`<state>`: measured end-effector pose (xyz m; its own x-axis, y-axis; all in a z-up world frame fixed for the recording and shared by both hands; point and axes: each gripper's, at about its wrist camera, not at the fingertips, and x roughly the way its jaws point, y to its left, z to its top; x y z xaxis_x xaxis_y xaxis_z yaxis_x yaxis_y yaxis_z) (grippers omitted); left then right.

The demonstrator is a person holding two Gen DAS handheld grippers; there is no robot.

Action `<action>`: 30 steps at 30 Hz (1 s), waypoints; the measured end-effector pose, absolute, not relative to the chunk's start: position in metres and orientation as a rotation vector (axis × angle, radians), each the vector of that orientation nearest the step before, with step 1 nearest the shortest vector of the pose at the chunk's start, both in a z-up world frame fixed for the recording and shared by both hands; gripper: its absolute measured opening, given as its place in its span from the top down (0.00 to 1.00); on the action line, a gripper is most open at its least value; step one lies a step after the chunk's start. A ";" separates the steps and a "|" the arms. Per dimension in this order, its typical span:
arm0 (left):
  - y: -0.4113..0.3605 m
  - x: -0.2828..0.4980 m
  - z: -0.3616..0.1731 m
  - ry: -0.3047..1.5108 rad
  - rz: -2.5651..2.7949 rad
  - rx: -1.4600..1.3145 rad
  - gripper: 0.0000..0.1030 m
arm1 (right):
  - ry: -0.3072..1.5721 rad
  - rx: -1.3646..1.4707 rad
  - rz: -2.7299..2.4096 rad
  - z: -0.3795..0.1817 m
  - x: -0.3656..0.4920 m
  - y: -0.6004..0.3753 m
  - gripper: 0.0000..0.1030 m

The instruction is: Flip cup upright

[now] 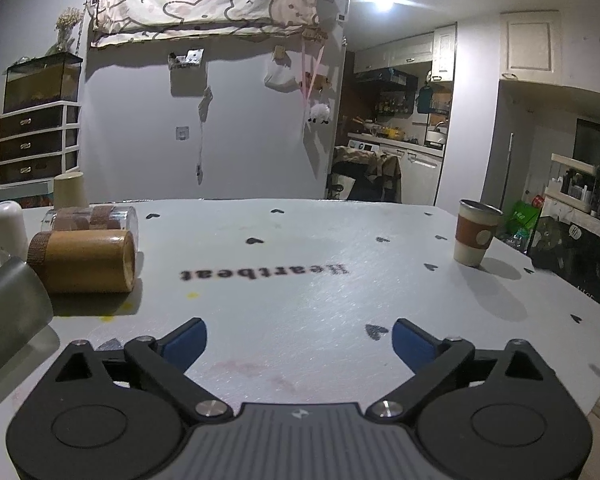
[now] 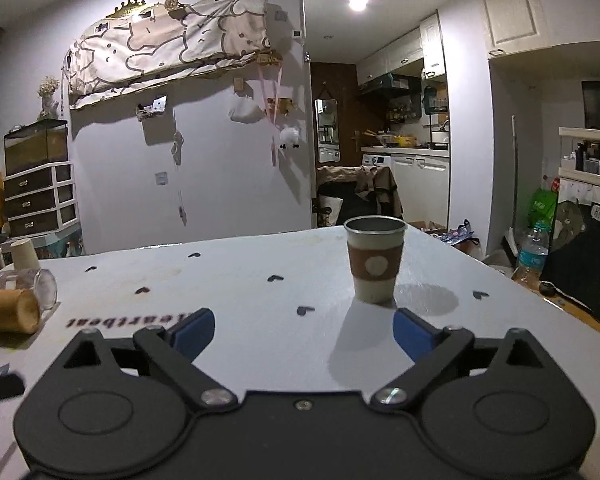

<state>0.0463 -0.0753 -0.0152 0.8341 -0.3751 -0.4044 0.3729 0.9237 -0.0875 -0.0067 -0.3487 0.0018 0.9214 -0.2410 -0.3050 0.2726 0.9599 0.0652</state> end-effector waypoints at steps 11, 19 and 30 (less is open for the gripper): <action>-0.080 0.040 -0.015 0.416 -0.367 0.003 0.00 | 0.333 0.091 -0.274 -0.019 -0.040 -0.335 0.00; -0.080 0.033 -0.015 0.403 -0.360 0.013 0.00 | 0.337 0.061 -0.268 -0.020 -0.051 -0.325 0.00; -0.080 0.030 -0.015 0.400 -0.357 0.020 0.00 | 0.341 0.046 -0.283 -0.017 -0.056 -0.324 0.00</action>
